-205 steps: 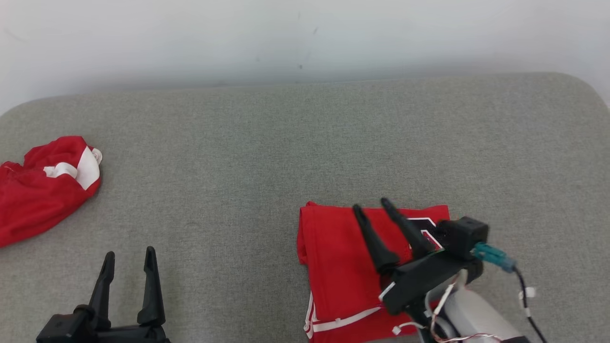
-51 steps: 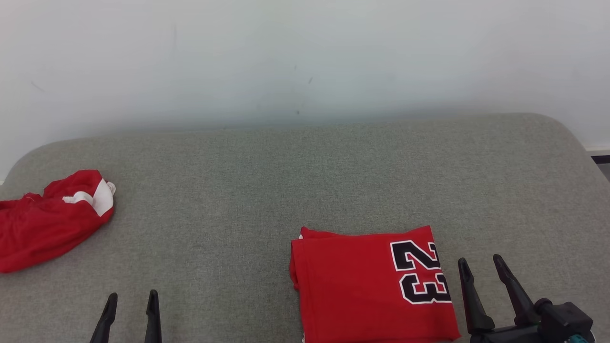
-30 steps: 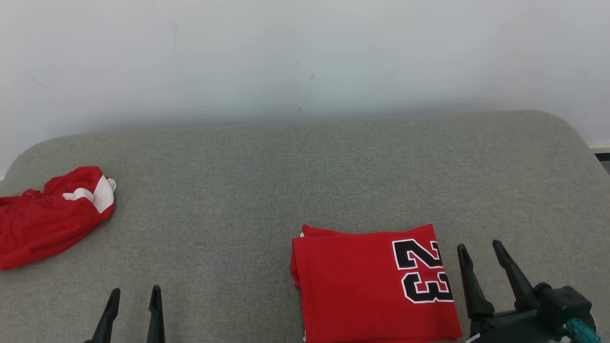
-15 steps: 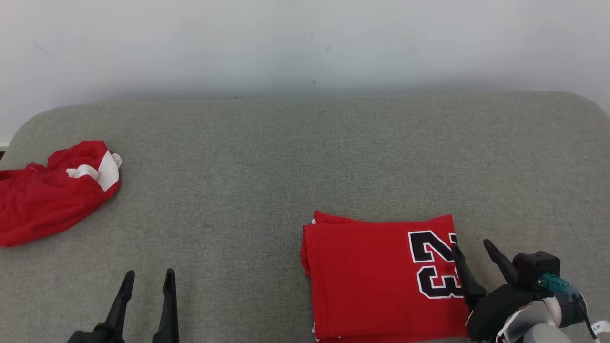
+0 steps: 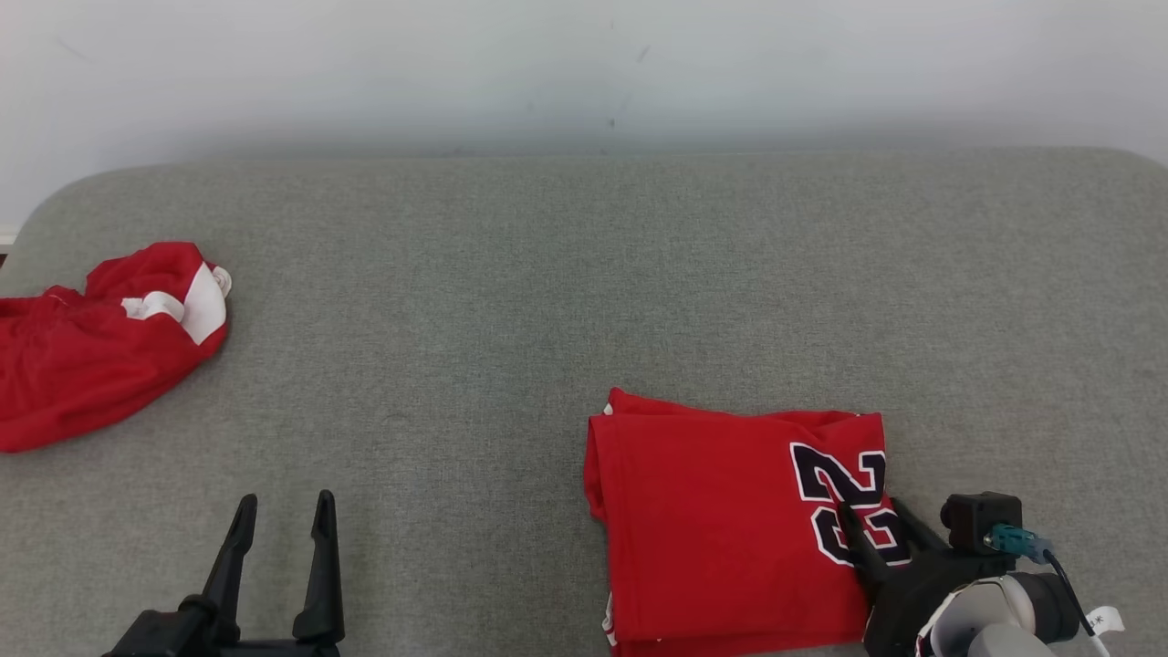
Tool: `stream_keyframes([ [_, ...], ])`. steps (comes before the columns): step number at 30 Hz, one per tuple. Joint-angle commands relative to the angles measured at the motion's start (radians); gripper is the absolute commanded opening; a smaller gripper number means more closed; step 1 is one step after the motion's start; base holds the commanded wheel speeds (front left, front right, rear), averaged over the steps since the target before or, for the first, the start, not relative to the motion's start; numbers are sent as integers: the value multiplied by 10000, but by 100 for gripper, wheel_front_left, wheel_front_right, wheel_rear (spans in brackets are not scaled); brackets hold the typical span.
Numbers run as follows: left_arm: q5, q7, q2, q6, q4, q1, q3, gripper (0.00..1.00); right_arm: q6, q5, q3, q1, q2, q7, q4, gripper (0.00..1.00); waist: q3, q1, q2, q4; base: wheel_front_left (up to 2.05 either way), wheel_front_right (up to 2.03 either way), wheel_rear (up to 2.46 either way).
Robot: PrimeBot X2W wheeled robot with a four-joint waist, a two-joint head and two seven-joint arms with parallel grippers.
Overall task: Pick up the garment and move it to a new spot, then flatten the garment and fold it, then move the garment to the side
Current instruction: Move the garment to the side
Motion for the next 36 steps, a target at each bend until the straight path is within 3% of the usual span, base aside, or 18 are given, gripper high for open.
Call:
stream_keyframes([
  [1, -33, -4, -2, 42, 18, -78, 8, 100, -26, 93, 172, 199, 115, 232, 273, 66, 32, 0, 0, -37, 0, 0, 0],
  [2, -58, -4, -1, 62, 33, -104, -4, 100, -26, 179, 252, 145, 124, 250, 360, 21, 52, 0, 0, -53, 0, 0, 0],
  [3, -88, -4, -2, 87, 37, -142, -46, 100, -27, 281, 331, 76, 128, 274, 423, 0, 79, 0, 0, -68, 0, 0, 0],
  [11, -269, -4, -1, 163, -55, -575, -349, 100, -29, 723, 629, -1505, -278, -162, 373, 0, 629, 0, 0, -69, 0, 0, 0],
  [17, -424, -4, -4, 249, -222, -1147, -873, 100, -29, 877, 775, -3150, -966, -121, 446, 0, 1698, 0, 0, 134, 0, 0, 0],
  [26, -296, -4, 0, 450, -868, -2669, -1430, 100, -27, 1037, 501, -5787, -3374, 107, 83, 0, 4314, 0, 0, -310, 0, 0, 0],
  [36, 556, -4, 44, 276, -1652, -3224, -1210, 100, -29, 1234, 519, -6821, -6012, 407, -672, 0, 5681, 0, 0, -1276, 0, 0, 0],
])
